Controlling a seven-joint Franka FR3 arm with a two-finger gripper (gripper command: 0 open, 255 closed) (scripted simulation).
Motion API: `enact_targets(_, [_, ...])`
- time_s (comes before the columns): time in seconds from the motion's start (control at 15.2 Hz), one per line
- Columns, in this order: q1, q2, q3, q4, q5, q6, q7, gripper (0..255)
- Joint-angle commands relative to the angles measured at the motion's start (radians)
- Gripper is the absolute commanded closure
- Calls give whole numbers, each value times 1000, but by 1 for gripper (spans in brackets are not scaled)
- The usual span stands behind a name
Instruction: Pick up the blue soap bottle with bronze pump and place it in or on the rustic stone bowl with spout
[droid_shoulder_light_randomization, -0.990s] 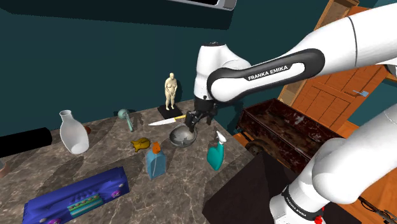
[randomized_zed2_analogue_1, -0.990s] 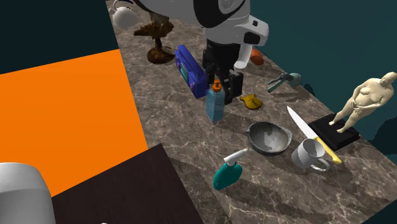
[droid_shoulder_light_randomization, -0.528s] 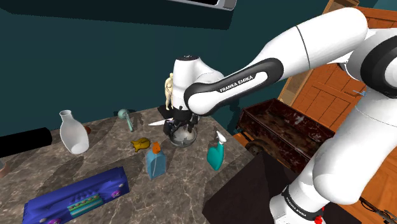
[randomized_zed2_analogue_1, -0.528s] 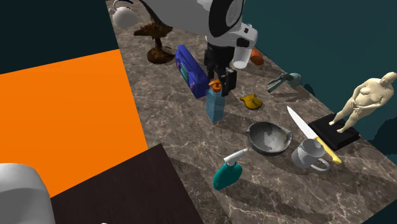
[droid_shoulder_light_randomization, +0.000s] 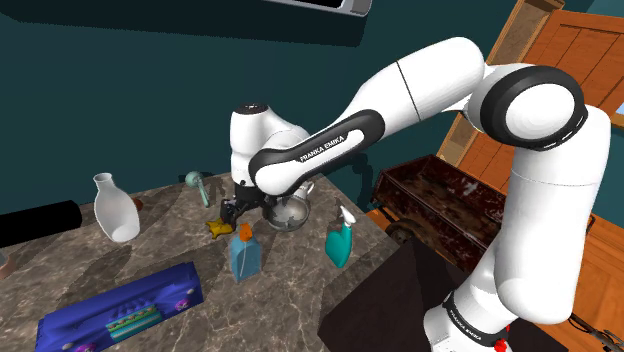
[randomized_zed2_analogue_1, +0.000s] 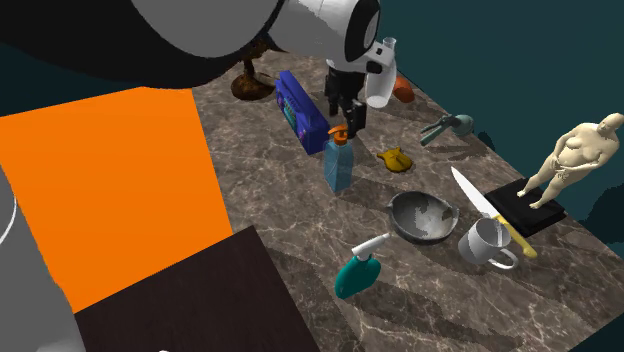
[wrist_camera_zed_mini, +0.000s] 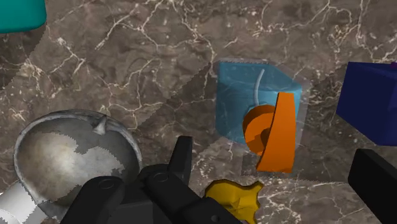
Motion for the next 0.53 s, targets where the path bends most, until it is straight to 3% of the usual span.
enact_targets(0.0, [15, 51, -9, 35, -19, 16, 20, 0])
enact_targets(0.46, [27, 109, -26, 24, -47, 82, 38, 0])
